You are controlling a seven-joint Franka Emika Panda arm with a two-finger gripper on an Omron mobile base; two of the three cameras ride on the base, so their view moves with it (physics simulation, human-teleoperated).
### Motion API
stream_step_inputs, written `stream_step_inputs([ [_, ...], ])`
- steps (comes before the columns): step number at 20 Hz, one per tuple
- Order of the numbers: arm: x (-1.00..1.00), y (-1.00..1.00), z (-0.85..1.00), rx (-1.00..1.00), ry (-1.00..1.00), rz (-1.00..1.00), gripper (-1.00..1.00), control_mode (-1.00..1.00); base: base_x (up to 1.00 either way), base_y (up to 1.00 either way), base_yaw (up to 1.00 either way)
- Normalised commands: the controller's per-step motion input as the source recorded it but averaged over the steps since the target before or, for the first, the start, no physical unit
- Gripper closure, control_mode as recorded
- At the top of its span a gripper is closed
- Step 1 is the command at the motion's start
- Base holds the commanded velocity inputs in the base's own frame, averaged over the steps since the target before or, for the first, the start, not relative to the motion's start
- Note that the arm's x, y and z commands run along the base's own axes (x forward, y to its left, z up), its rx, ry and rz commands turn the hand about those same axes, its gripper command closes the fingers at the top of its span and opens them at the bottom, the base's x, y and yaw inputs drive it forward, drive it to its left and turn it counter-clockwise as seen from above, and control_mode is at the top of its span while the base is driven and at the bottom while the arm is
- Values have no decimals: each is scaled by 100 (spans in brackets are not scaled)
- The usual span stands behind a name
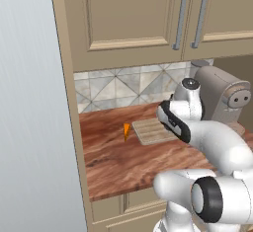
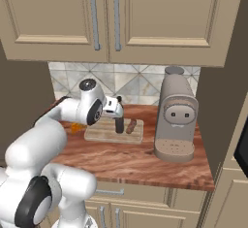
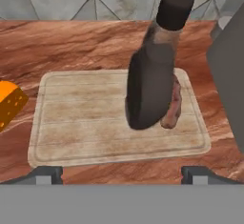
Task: Retrieve the reheated potato from the microwave, then place the potato, cheese, and condiment on the cutting board.
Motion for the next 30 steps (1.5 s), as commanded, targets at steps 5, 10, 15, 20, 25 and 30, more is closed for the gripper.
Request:
stream_step_inputs([
  [5, -19, 76, 2, 0, 12, -1, -100, -100, 0, 0, 0],
  [10, 9, 85, -10, 4, 3, -1, -100, -100, 0, 0, 0],
  [15, 33, 81, -24, 7, 6, -1, -100, -100, 0, 0, 0],
  [20, 64, 45, -26, 3, 15, -5, -100, -100, 0, 0, 0],
  [25, 38, 31, -28, 0, 6, -5, -100, -100, 0, 0, 0],
  [30, 41, 17, -36, 0, 4, -7, -100, -100, 0, 0, 0],
])
